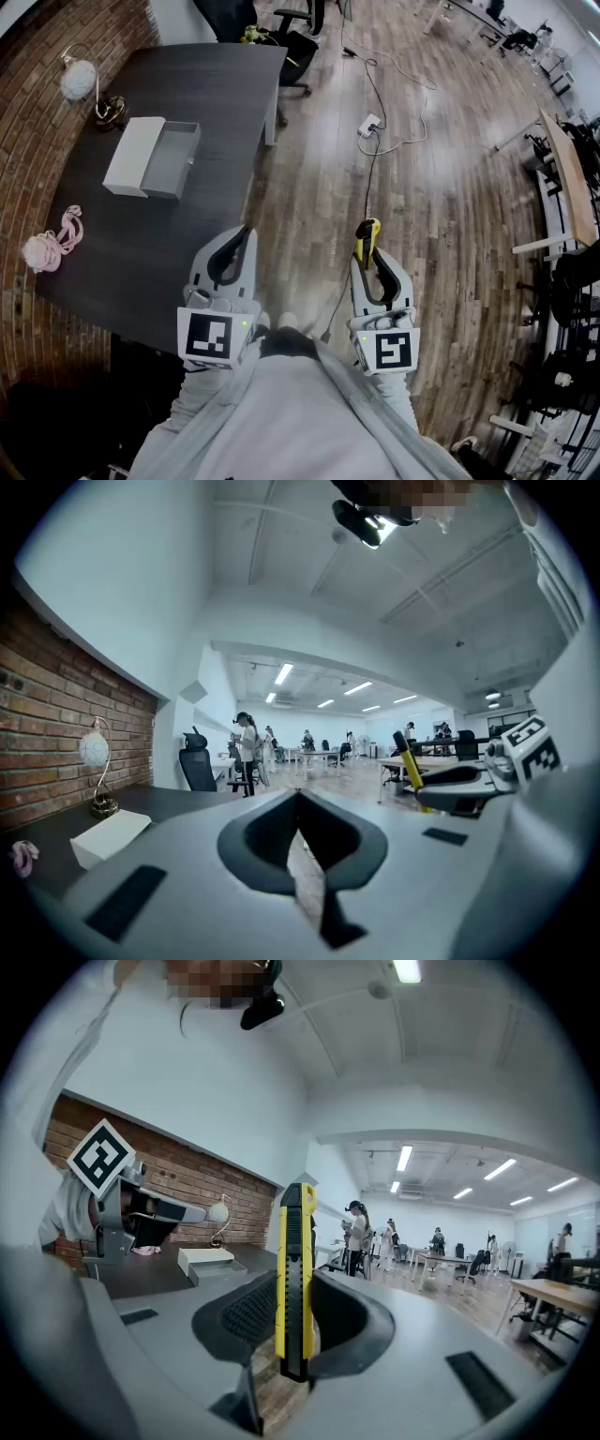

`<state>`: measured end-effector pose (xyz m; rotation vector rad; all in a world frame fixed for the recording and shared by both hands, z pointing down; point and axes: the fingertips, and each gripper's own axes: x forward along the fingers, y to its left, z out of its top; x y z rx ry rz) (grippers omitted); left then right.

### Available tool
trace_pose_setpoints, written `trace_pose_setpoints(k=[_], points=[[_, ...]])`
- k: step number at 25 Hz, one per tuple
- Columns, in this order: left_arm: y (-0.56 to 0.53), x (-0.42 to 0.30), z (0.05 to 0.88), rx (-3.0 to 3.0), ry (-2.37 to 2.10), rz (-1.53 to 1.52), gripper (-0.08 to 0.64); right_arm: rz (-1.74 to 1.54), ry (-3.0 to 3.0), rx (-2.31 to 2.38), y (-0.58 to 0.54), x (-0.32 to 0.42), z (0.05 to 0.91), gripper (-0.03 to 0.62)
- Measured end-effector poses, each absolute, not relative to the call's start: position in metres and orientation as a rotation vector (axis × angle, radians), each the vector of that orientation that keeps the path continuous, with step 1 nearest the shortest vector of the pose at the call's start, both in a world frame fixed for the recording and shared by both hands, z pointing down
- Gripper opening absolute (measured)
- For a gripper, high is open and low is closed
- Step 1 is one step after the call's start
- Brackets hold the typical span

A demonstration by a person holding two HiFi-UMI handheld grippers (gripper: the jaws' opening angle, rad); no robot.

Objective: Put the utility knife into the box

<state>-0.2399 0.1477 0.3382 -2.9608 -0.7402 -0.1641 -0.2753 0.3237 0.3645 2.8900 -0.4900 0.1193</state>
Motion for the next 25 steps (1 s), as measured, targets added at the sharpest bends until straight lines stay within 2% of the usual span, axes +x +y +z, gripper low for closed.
trace_pose_setpoints(k=[14,25], points=[[0.181,-0.219,0.354,-2.901,-0.711,-0.230,0.020,0.086,-0.487,2.938,0.371,-0.251,0.372,0.126],[0.186,-0.151,0.360,-2.942,-0.690,-0.259,0.020,0.099,-0.509,2.944,0.373,-0.179,0.380,0.126]])
